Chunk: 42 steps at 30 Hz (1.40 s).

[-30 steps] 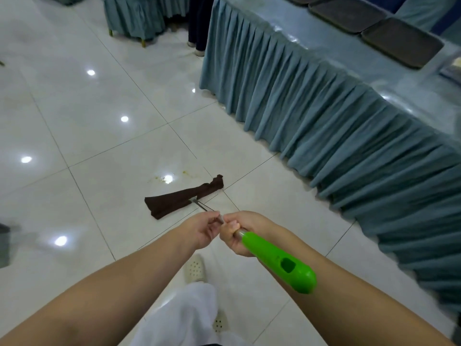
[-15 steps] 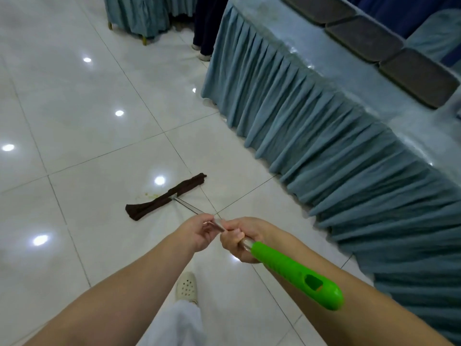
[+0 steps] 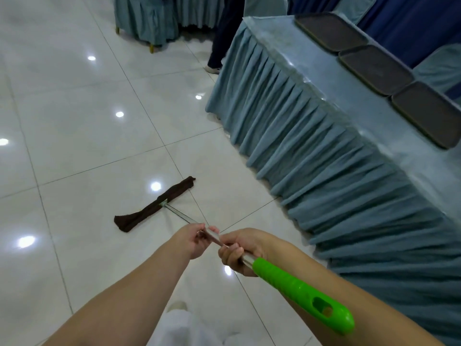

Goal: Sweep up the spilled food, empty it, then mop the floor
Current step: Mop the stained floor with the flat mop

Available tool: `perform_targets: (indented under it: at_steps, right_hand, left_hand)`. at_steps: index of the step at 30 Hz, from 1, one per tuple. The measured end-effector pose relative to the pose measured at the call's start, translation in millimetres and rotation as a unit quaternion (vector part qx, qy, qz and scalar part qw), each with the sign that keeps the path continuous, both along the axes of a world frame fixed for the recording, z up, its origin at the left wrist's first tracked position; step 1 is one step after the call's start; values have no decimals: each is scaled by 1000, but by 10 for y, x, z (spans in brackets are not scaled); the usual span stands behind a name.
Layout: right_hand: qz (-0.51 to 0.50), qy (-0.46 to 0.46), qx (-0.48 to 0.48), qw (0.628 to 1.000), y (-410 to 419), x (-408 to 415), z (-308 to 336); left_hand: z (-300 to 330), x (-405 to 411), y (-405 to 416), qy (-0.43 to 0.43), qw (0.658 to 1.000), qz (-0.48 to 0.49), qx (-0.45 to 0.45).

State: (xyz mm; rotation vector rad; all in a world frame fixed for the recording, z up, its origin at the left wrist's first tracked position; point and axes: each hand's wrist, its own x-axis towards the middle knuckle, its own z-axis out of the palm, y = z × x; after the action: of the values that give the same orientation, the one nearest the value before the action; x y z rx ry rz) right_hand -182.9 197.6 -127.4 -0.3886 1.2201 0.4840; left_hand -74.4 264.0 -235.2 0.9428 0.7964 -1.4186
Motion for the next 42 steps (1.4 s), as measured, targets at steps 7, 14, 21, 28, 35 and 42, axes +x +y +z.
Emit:
perform_targets:
  at_steps: [7, 14, 21, 28, 35, 42]
  right_hand:
    - [54, 1, -2, 999, -205, 428, 18]
    - [56, -11, -11, 998, -295, 588, -42]
    - [42, -50, 26, 998, -818, 530, 106]
    - [60, -74, 77, 992, -1709, 264, 207]
    - [-29, -35, 138, 989, -2529, -72, 216]
    - [29, -30, 111, 993, -2800, -66, 233]
  left_hand:
    - [28, 283, -109, -26, 999, 27, -4]
    - [0, 413, -179, -7, 994, 104, 25]
    - [82, 241, -638, -55, 991, 117, 43]
    - [133, -110, -1371, -79, 981, 165, 64]
    - [299, -414, -2141, -68, 990, 113, 56]
    - [64, -410, -2421, -40, 979, 194, 46]
